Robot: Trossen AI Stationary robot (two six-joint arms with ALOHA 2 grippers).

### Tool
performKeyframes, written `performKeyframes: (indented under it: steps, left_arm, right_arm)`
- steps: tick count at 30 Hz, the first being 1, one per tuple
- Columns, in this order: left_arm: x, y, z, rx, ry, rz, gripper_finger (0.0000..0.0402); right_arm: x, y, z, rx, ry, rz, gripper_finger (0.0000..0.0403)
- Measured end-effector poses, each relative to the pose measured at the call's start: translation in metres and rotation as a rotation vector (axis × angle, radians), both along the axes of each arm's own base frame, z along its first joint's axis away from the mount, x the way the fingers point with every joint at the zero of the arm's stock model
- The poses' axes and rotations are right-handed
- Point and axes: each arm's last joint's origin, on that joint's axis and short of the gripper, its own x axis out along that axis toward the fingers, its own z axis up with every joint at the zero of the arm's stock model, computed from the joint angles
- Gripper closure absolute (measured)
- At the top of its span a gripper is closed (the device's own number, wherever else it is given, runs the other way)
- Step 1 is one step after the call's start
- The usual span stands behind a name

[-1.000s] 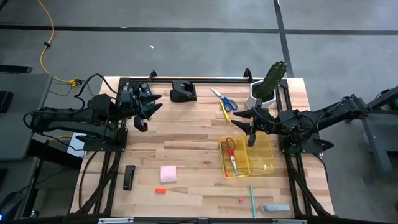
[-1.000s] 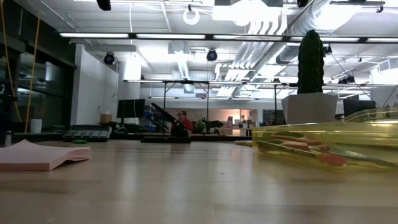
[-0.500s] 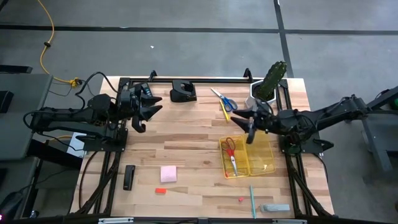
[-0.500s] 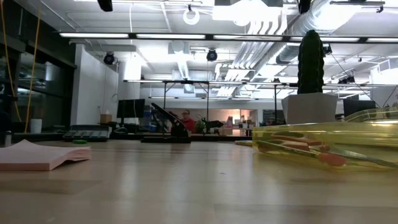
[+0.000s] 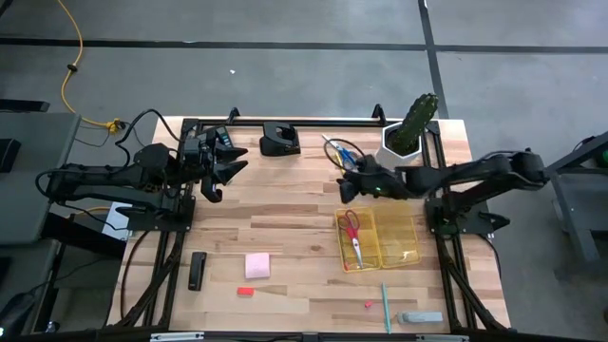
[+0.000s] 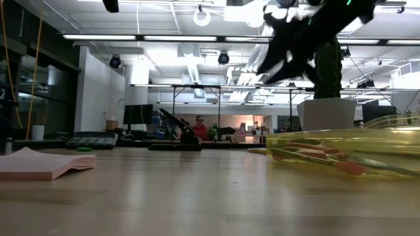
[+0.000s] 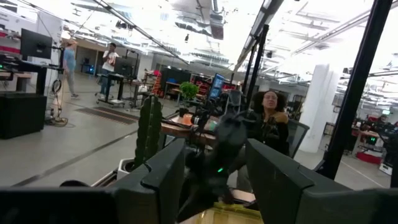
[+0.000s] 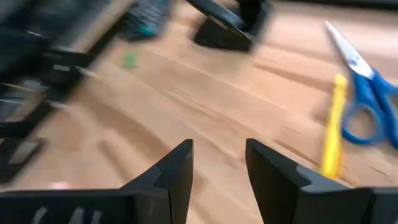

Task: Pack school essentials
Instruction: Put the yellow pen into the yellow box

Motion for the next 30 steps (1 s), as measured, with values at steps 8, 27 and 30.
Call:
performKeyframes:
  steps: [8, 27, 30]
  left_arm:
    - [0.0, 0.0, 0.0, 0.0, 0.0, 0.0, 0.0245]
    - [0.0, 0.0, 0.0, -0.001, 0.0, 0.003, 0.0245]
    - [0.0, 0.0, 0.0, -0.001, 0.0, 0.003, 0.0245]
  right_arm:
    - [0.025, -0.039, -0.025, 0.032, 0.327, -0.074, 0.0263]
    - [0.059, -0.089, -0.094, 0.228, 0.526, -0.33, 0.0263]
    - [0.06, -0.089, -0.093, 0.23, 0.52, -0.323, 0.0263]
